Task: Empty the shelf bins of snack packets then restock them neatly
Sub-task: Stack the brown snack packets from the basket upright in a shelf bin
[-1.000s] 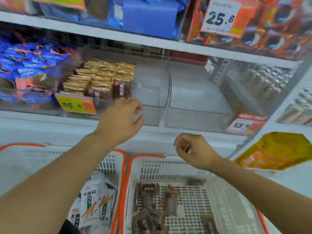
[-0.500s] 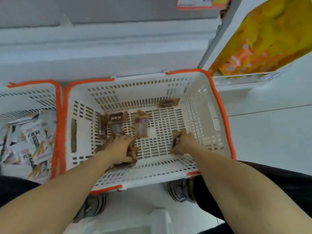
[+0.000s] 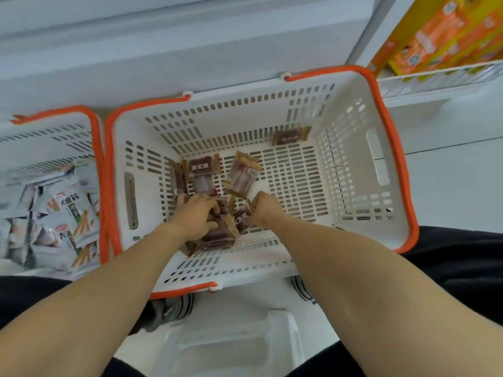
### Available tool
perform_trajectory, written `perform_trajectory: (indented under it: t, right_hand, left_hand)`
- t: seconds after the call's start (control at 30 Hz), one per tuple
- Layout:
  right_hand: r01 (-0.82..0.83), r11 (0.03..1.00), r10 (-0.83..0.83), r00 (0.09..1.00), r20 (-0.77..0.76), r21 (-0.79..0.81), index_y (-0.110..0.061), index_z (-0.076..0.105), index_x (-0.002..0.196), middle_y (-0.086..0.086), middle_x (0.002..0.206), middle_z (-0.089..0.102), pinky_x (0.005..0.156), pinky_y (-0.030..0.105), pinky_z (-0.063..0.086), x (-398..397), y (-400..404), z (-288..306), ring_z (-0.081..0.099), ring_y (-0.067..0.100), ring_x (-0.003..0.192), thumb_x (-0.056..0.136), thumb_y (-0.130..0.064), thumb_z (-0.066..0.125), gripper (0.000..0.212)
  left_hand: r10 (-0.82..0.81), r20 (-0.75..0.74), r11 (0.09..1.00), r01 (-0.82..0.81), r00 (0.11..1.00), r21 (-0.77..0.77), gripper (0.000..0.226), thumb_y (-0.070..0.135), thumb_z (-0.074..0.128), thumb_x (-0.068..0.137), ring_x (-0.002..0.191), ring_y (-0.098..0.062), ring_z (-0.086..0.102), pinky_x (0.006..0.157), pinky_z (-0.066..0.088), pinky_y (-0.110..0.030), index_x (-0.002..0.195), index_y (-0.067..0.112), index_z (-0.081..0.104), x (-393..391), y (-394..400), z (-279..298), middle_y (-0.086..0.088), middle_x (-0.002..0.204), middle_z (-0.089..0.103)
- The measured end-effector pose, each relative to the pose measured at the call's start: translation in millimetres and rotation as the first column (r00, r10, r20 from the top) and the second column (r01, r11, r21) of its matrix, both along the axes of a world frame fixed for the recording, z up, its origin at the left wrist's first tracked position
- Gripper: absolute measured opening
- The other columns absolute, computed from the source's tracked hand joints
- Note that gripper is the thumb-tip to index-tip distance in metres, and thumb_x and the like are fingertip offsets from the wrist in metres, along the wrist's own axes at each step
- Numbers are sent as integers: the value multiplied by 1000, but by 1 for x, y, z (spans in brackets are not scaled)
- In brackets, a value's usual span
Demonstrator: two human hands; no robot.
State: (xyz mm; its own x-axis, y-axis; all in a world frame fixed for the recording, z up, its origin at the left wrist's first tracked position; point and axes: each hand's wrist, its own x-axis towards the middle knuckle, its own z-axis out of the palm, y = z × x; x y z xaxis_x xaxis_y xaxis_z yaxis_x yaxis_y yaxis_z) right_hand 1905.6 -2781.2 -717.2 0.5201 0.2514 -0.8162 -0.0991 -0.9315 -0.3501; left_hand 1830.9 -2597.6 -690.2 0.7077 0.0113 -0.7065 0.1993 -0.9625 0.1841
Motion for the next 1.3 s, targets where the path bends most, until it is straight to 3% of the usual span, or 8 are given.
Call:
perform_trajectory:
  t: [0.2,0.37,0.47,0.57,0.7,0.83,1.0,1.3]
  right_hand:
    - [310,935,-249,919,-305,171,-11,61,102,10,98,65,90,42,59,12,17,16,64,25,92,85,-5,72,21]
    - [661,699,-534,736,-416,273,-5,68,96,19,92,75,88,46,60,59,-6,57,70,27,88,91,-11,64,9]
    - [691,639,-528,713,-461,337,-11,67,103,16,97,68,74,40,59,77,-18,77,66,26,84,97,-20,60,12]
    - [672,633,-458,725,-514,384,-28,64,117,11,101,66,72,36,54,81,-23,90,62,25,84,99,-26,60,19]
    - [577,696,-397,805,-440,428,-16,70,119,6,94,74,62,30,50,76,-23,100,66,20,76,94,-36,69,32]
    - [633,626,-382,758,-529,455,-10,71,115,9,89,74,68,40,62,79,-36,114,70,22,70,100,-32,62,29]
    - [499,683,-195,828,-525,533,-12,67,108,10,89,72,81,43,61,85,-38,136,71,26,77,98,-16,62,12]
    - [329,753,-206,940,-270,570,0,72,104,16,95,77,71,36,61,73,-14,131,75,27,77,71,-8,90,38]
  left_hand:
    - [197,34,969,-190,980,-156,36,34,70,92,115,-22,58,116,23,-44,122,25,52,6,12,16,3,117,66]
    - [532,2,777,-487,847,-399,25,33,59,100,97,-25,66,74,50,-28,116,14,64,25,8,45,0,101,69]
    - [763,-271,399,-757,587,-518,36,37,56,101,75,-31,74,58,61,-43,113,4,64,30,1,60,-14,96,72]
    - [785,-475,70,-819,398,-569,46,38,55,100,74,-32,73,65,62,-52,116,-4,63,25,-7,72,-19,93,75]
    - [745,-592,-138,-797,307,-587,52,39,52,98,85,-35,73,67,62,-50,126,-4,59,15,-19,81,-22,103,73]
    - [689,-682,-342,-719,247,-605,49,35,51,98,89,-32,73,68,62,-44,127,-4,60,7,-32,92,-23,113,71]
    - [799,-572,-337,-652,184,-680,42,30,62,95,74,-28,75,61,63,-41,124,-1,65,2,-49,100,-21,102,74]
    - [818,-566,-419,-569,101,-708,30,27,61,96,70,-30,74,52,59,-39,116,4,64,6,-53,111,-20,93,75]
